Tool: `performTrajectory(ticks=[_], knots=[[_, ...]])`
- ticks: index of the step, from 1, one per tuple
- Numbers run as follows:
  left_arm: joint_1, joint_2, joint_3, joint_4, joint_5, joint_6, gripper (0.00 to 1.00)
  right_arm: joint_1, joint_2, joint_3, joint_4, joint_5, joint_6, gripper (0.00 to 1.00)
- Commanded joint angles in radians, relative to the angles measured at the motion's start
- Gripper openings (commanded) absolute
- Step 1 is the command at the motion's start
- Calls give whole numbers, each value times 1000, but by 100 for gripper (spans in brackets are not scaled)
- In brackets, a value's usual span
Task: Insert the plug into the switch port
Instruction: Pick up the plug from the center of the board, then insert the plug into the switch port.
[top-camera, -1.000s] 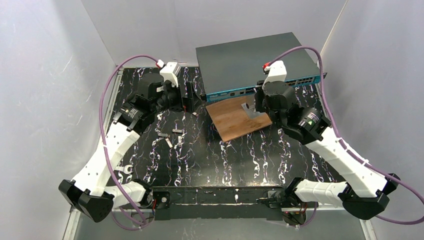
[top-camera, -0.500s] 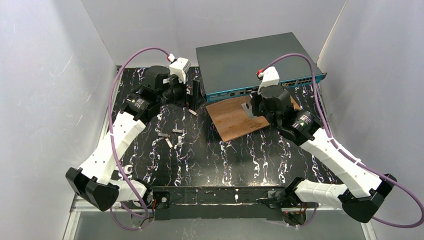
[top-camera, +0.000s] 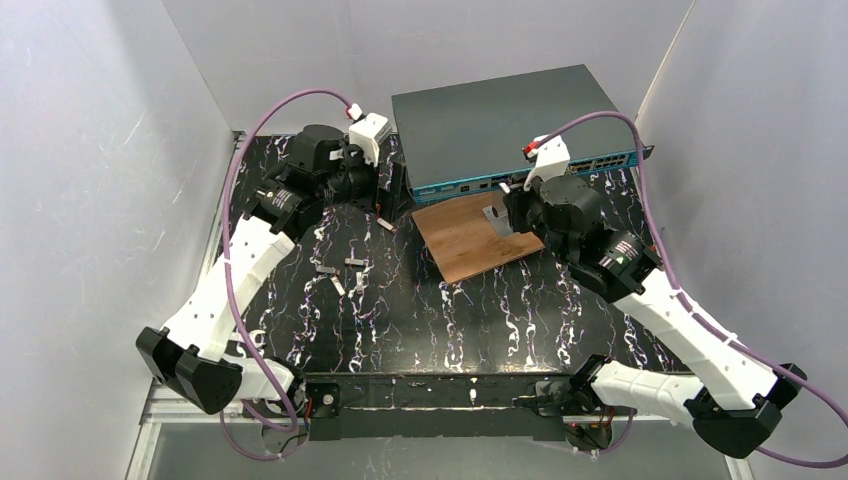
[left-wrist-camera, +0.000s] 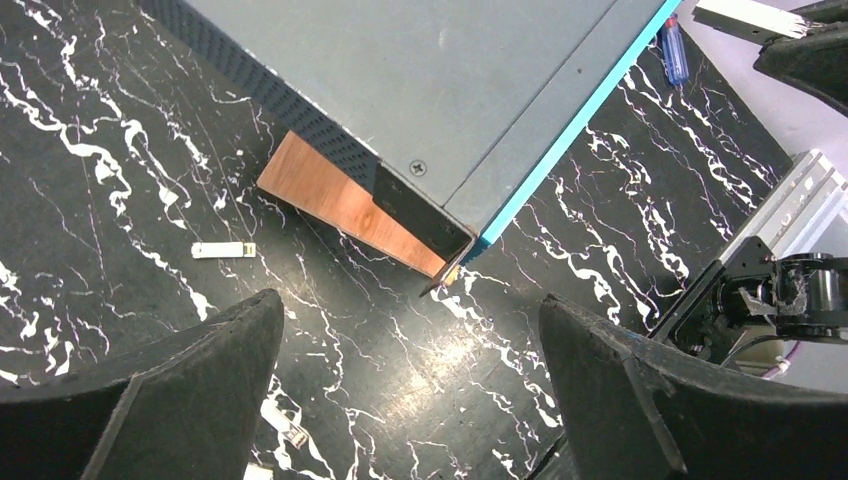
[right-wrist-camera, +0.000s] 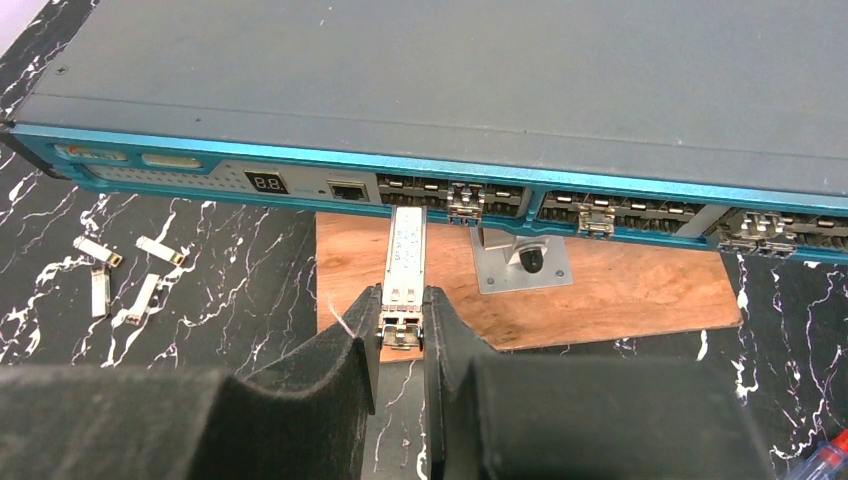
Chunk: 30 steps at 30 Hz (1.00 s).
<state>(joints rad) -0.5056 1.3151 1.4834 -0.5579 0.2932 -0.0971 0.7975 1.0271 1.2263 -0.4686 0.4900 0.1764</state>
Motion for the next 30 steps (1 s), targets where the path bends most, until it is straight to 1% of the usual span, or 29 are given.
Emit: performTrajectory(ticks=[1, 9, 15, 22, 30], knots=[[4, 19, 46, -25, 75, 58, 96, -6, -33, -14, 56, -20, -33, 1], [4, 48, 56, -25, 154, 145, 84, -6, -75, -64, 105, -12, -65, 1], [2, 78, 76, -25, 199, 174, 69, -6, -110, -119, 158, 8, -83, 1], [-1, 102, 95, -28, 225, 205, 51, -6, -116, -157, 214, -8, -99, 1], [-7, 123, 112, -49, 253, 258, 38, -6, -124, -192, 255, -20, -106, 1]])
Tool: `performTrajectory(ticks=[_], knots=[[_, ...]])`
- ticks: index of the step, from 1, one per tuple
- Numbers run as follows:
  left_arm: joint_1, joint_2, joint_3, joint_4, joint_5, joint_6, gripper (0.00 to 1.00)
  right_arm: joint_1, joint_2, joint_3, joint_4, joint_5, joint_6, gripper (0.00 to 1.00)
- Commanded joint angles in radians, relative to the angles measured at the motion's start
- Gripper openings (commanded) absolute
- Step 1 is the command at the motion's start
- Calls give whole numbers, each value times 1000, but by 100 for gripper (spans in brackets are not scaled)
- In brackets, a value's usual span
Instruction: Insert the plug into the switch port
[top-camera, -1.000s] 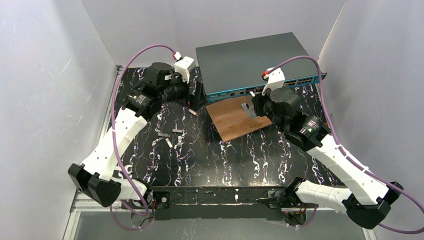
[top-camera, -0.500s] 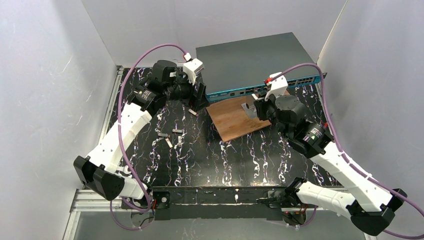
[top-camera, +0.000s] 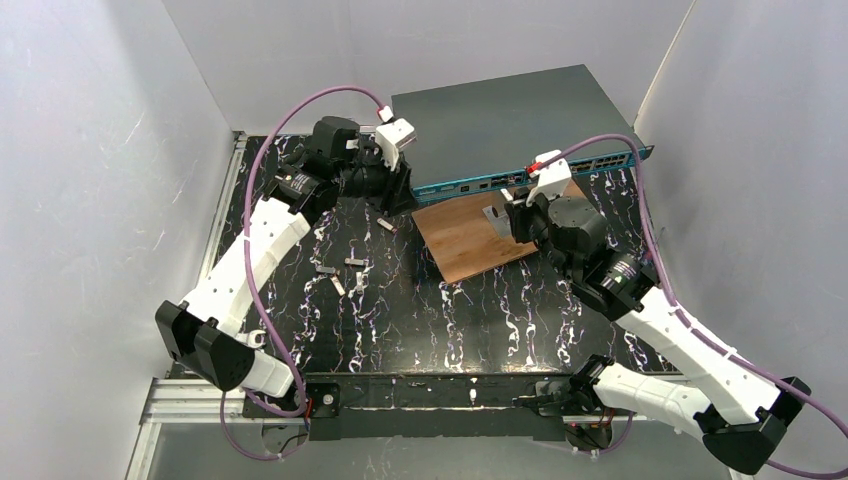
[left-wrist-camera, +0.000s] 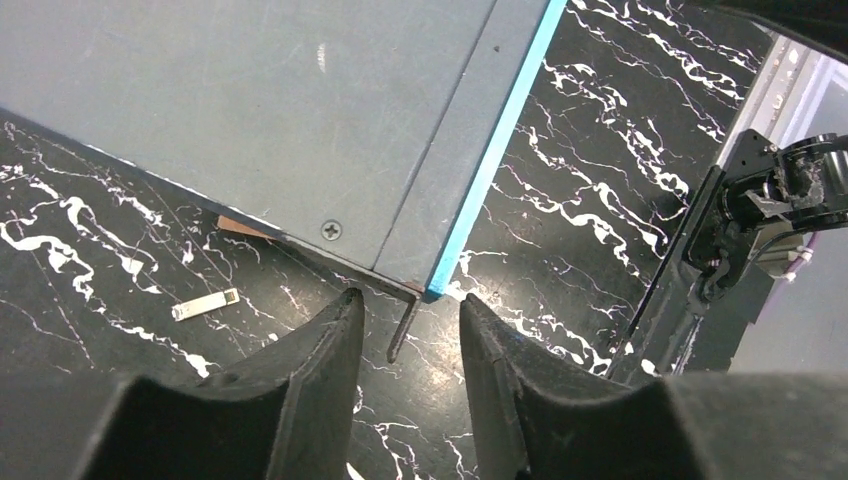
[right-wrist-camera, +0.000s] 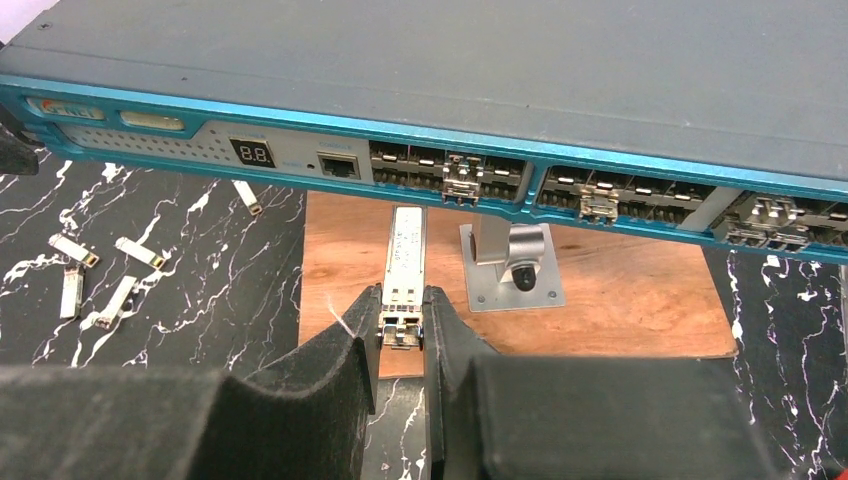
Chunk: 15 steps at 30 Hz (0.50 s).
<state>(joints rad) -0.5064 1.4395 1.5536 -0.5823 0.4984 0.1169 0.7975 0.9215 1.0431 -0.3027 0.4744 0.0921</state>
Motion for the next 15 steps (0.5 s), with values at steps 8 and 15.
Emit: performTrajectory(ticks=[8, 15], knots=[[-15, 2, 40, -33, 87, 80, 15, -6, -15, -19, 114, -6, -29, 1], [-24, -9, 35, -51, 84, 93, 3, -6, -33, -28, 114, 1, -29, 1]])
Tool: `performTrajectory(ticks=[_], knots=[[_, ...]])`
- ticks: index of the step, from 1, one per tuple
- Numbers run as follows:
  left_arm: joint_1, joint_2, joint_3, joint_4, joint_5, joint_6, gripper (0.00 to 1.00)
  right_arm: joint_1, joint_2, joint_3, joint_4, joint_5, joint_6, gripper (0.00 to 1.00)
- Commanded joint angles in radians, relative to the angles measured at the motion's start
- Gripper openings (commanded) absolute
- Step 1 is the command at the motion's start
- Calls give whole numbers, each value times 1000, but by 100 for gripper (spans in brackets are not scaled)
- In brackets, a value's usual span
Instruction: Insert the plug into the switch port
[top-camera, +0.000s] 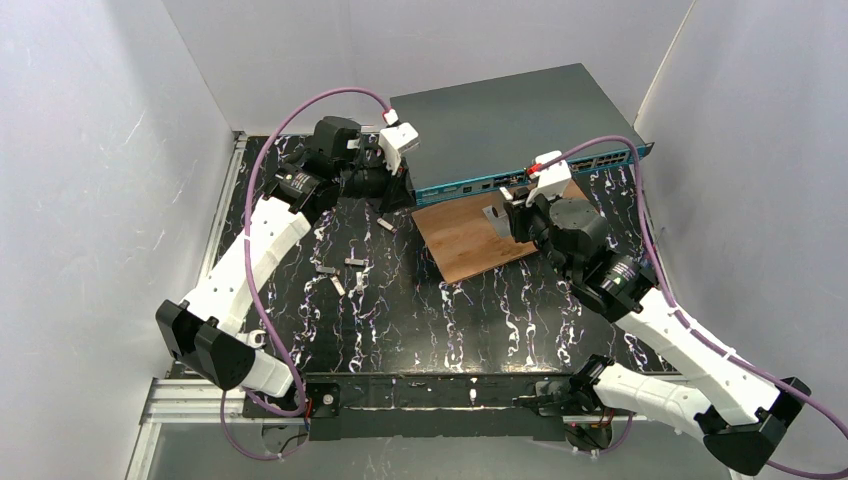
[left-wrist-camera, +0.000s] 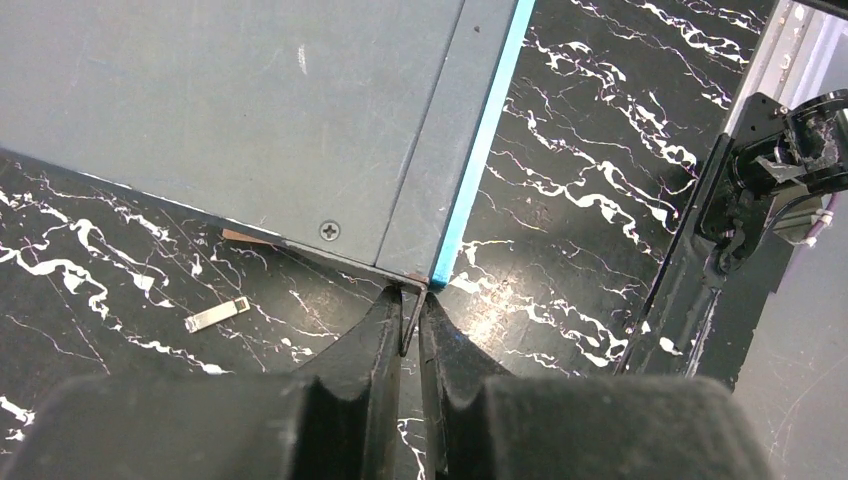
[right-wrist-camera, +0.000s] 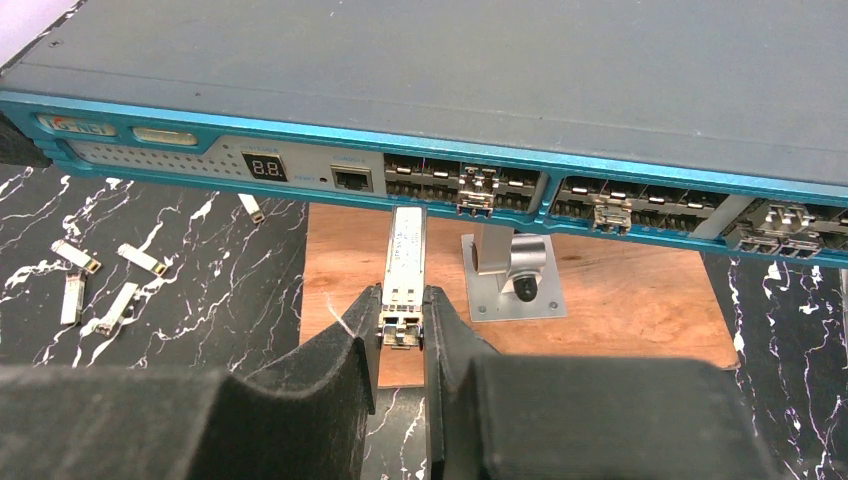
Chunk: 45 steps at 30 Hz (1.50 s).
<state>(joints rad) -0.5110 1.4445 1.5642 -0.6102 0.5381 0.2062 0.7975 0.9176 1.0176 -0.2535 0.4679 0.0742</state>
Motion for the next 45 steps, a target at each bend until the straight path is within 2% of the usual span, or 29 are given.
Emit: performTrajectory(ticks=[1, 45], knots=[[-20, -18, 24, -25, 44, 5, 2, -6, -30, -3, 65, 7, -10, 1], [-44, -74, -20, -46, 54, 12, 0, -6, -59, -2, 42, -4, 10, 1]])
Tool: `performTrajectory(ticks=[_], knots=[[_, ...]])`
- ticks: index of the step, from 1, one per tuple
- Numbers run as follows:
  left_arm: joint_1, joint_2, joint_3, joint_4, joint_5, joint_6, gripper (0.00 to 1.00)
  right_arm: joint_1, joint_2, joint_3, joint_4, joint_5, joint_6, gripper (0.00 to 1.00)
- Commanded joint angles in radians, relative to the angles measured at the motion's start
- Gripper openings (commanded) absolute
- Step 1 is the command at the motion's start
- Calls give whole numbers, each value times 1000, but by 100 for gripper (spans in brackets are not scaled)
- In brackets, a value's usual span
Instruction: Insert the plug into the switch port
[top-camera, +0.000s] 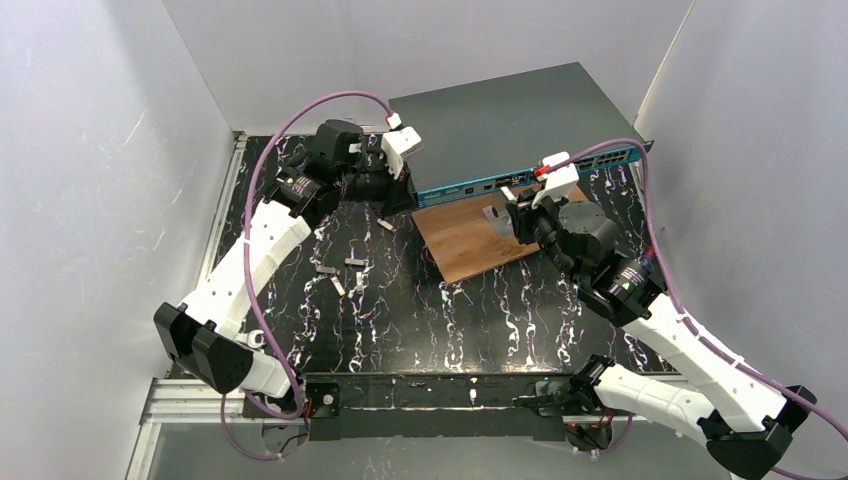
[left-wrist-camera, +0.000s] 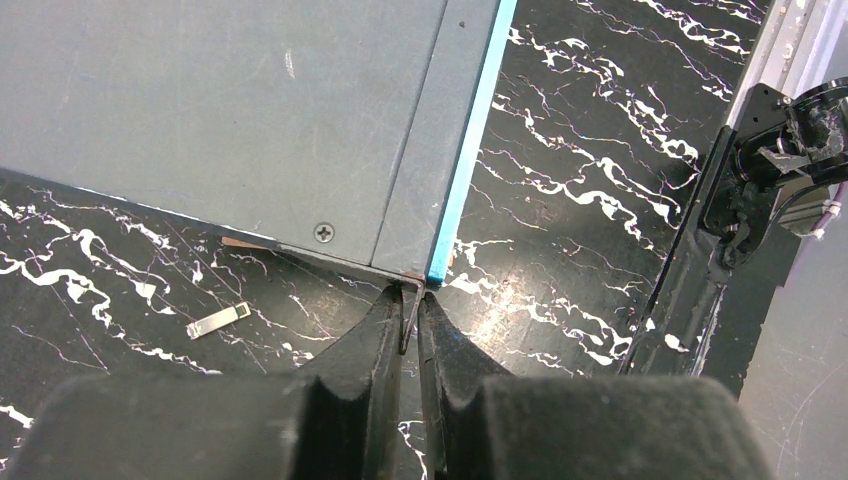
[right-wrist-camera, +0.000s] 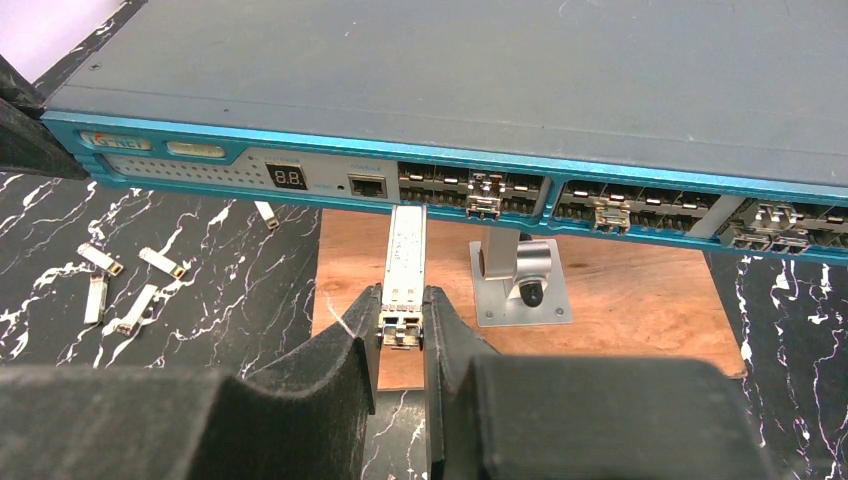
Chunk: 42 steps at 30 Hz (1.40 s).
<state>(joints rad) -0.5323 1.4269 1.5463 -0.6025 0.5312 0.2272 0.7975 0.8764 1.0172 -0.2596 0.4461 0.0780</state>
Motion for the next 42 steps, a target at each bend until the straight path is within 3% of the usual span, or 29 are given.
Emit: performTrajectory(ticks=[1, 42], knots=[[-24, -56, -2, -54, 61, -9, 0, -6, -16, -2, 49, 19, 6, 1], [-33, -51, -3, -54, 58, -10, 0, -6, 14, -8, 118, 127, -40, 1]])
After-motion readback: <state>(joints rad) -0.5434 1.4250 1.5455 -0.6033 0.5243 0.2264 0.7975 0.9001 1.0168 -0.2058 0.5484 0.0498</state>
